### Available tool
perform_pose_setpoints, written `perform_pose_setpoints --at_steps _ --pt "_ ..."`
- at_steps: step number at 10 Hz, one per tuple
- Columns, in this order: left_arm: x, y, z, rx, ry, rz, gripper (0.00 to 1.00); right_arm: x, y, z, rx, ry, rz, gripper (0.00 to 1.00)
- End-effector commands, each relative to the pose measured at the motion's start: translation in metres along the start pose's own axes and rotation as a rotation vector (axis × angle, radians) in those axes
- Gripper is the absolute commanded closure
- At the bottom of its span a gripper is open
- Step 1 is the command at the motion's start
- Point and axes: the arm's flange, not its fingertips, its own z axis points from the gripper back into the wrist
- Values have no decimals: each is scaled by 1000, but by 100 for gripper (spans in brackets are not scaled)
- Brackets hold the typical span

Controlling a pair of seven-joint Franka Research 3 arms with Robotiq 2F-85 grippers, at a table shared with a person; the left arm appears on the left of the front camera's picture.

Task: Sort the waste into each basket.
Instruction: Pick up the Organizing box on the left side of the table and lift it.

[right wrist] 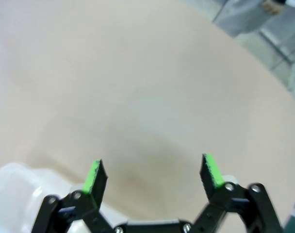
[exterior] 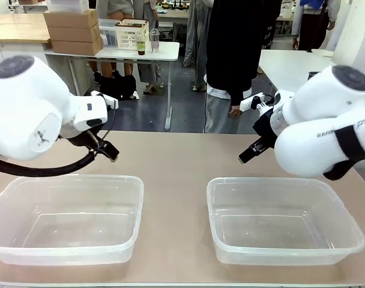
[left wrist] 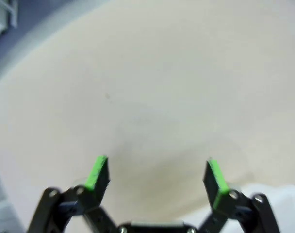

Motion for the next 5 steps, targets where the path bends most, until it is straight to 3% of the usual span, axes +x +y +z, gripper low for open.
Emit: perform_pose_setpoints --at_steps 1,3,4,5 --pt "-4 -3 104 -62 25 146 0 -17 -3 102 63 42 -170 0" --pt "-35 -11 160 -227 0 89 0 -52 16 131 21 44 -174 0" --pt "-41 -22 150 -205 25 48 0 -65 27 117 -32 57 -144 0" --pt "-14 -10 137 -143 12 108 0 -12 0 121 59 39 -148 0"
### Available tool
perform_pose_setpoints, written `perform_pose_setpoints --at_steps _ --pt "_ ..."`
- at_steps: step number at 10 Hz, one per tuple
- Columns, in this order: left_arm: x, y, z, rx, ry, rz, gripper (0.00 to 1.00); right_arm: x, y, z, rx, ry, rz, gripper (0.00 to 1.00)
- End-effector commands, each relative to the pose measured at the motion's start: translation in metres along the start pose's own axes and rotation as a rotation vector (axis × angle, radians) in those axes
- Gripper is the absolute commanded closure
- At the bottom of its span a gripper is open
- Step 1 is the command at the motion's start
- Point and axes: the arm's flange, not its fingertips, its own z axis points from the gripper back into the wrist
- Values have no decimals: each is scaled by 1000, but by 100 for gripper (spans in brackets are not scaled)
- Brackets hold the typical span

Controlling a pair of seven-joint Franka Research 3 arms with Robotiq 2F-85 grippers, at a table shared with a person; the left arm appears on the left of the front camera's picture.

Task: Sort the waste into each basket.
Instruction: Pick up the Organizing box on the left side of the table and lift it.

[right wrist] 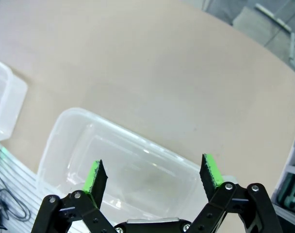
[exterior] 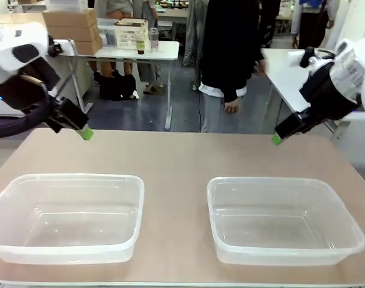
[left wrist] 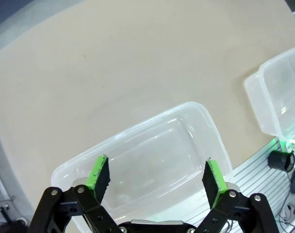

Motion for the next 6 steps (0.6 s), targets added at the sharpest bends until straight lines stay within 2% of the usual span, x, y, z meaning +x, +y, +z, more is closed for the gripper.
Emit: perform_pose_setpoints --at_steps 1,2,3,4,5,6 --pt "15 16 -33 35 0 21 0 1 -2 -3 4 1 0 0" --pt "0 0 0 0 0 0 0 -7 -14 0 138 -42 -60 0" --pt "-7 22 7 -282 -23 22 0 -21 -38 19 471 -170 -219 0" --pt "-16 52 17 -586 -60 115 0 -28 -66 34 765 -198 -474 0" --pt "-27 80 25 -784 -133 256 0 -38 -92 38 932 -199 -677 0" --pt "-41 103 29 -895 -236 419 0 -54 -118 32 1046 -186 -813 0"
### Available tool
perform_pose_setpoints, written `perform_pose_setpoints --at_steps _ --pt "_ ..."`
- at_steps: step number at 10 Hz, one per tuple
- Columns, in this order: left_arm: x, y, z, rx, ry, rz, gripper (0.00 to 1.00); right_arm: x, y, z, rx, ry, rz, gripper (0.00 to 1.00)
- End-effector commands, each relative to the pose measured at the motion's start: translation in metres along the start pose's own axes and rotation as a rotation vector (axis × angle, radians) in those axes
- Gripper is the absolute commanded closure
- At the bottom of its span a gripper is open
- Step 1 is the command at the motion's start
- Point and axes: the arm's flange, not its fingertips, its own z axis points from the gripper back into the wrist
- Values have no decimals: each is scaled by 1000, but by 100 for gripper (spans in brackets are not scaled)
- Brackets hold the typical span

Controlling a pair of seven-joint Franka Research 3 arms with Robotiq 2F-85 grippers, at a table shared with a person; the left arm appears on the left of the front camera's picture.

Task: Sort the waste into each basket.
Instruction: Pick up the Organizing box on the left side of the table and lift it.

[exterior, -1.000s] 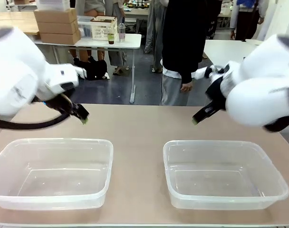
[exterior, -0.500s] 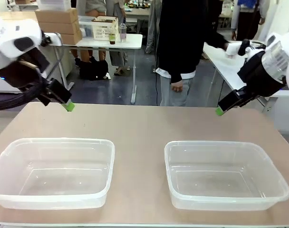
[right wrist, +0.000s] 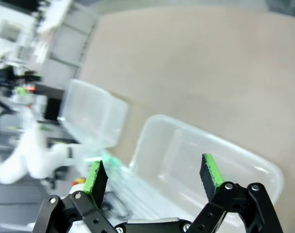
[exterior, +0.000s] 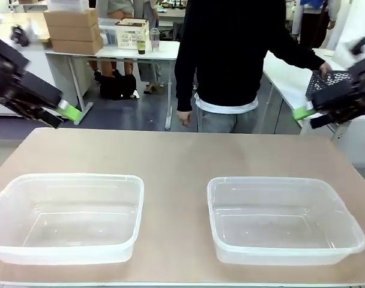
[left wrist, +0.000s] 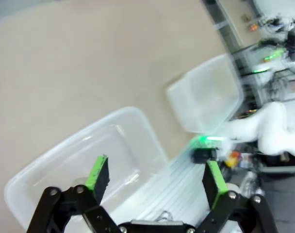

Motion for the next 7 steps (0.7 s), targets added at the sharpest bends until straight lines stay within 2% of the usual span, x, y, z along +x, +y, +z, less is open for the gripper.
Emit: perform_pose_setpoints --at_steps 1,3,4,5,7 --pt "-23 37 28 -406 -222 349 0 -15 -54 23 522 -170 -572 0" --pt "-45 60 41 -425 -332 496 0 -37 -92 41 556 -298 -690 0" --pt "-47 63 38 -291 -327 581 0 -43 -97 45 421 -353 -707 0" --pt "-29 58 62 -361 -210 309 0 -25 -80 49 363 -98 -361 0" --pt "-29 58 62 -361 -210 309 0 -25 -80 49 363 -98 -361 0"
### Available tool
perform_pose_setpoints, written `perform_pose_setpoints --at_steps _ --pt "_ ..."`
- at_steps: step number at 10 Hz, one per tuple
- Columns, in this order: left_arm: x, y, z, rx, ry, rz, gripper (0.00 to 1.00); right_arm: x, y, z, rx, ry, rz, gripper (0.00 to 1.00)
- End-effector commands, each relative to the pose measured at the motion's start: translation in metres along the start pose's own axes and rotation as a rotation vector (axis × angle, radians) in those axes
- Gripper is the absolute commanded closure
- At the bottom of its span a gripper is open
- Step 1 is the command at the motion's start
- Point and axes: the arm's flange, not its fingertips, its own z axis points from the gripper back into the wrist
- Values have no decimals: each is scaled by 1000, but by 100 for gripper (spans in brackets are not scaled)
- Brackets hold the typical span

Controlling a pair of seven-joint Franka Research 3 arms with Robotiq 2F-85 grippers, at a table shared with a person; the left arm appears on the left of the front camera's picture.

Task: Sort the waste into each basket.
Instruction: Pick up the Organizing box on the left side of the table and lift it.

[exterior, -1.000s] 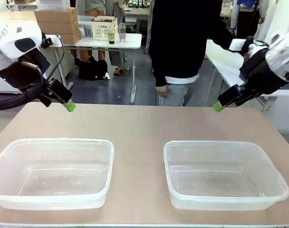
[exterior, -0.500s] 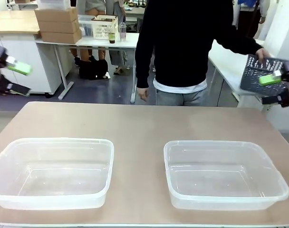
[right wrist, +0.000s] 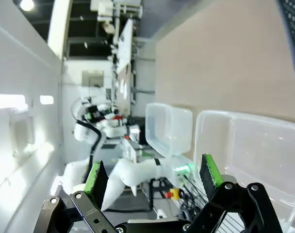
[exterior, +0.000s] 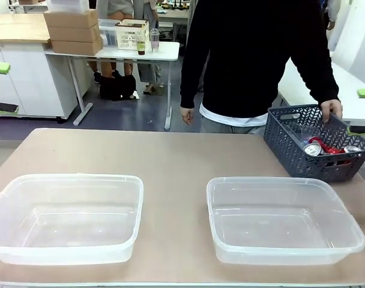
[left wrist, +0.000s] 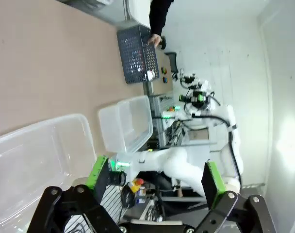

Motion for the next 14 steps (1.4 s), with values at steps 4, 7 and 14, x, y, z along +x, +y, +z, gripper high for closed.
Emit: perform_pose_setpoints --at_steps 4,7,14 --pt "0 -6 -1 -13 12 -60 0 0 8 -1 -5 8 71 0" --pt "-8 -38 -15 307 270 -119 0 -14 48 -49 -102 86 75 0" --pt "-57 7 7 831 436 -90 0 -107 104 -380 -582 582 322 0"
